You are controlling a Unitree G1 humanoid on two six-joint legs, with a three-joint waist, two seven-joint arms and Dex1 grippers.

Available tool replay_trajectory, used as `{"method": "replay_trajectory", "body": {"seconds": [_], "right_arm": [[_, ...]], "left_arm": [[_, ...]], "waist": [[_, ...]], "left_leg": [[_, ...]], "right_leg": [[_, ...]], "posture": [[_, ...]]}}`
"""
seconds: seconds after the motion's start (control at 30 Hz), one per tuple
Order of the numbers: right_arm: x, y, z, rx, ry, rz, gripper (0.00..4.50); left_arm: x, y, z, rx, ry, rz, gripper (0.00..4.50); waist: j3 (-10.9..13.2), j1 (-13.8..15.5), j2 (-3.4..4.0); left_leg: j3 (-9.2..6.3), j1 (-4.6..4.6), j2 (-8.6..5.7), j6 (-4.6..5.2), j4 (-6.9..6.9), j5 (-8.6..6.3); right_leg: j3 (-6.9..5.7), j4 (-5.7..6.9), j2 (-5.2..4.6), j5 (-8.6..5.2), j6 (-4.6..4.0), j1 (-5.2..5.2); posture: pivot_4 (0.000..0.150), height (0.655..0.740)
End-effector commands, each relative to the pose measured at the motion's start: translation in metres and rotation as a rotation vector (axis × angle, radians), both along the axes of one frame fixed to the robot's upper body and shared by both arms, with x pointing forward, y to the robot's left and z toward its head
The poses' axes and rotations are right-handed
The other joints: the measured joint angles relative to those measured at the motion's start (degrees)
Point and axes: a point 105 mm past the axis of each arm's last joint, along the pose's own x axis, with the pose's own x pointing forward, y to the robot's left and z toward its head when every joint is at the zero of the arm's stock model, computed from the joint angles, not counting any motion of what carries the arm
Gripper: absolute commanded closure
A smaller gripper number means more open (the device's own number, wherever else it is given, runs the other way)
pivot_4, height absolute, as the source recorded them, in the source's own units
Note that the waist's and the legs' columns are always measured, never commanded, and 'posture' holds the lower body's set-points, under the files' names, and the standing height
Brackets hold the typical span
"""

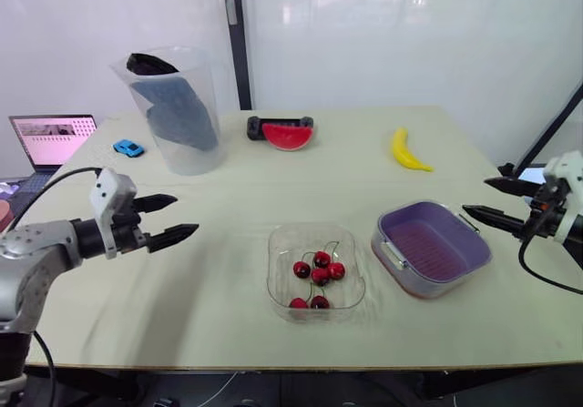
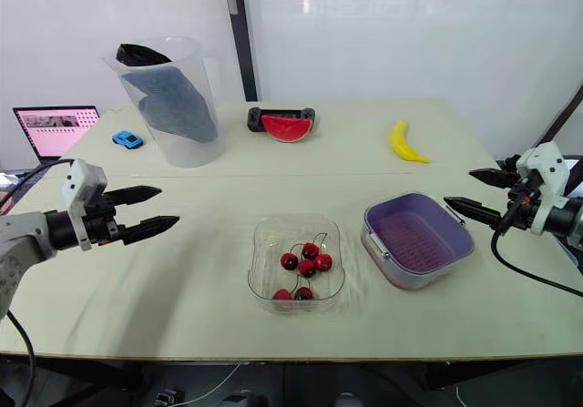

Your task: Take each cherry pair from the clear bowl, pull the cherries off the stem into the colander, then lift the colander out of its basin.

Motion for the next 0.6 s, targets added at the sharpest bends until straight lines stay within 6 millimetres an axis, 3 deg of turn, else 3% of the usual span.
{"method": "replay_trajectory", "body": {"seconds": [0.03, 0.4, 0.6], "right_arm": [[-0.006, -0.001, 0.021, -0.003, -0.081, -0.002, 0.00], [-0.009, -0.005, 0.020, 0.020, -0.094, -0.018, 0.00], [-0.008, 0.007, 0.023, 0.041, -0.061, 0.017, 0.00]], "left_arm": [[0.001, 0.001, 0.009, 0.018, -0.026, -0.008, 0.04], [0.004, -0.001, 0.019, -0.013, -0.047, -0.029, 0.04], [0.003, -0.018, 0.022, -0.050, -0.036, -0.072, 0.04]], "waist": [[0.00, -0.01, 0.00], [0.00, -0.03, 0.00], [0.00, -0.04, 0.00]], "left_leg": [[0.00, 0.00, 0.00, 0.00, 0.00, 0.00], [0.01, 0.00, 0.00, 0.00, 0.03, 0.00], [0.00, 0.00, 0.00, 0.00, 0.05, 0.00]], "right_leg": [[0.00, 0.00, 0.00, 0.00, 0.00, 0.00], [0.00, 0.09, 0.01, 0.00, 0.00, -0.01], [0.00, 0.12, 0.01, 0.00, 0.00, -0.01]], "posture": [[0.150, 0.7400], [0.150, 0.7400], [0.150, 0.7400]]}}
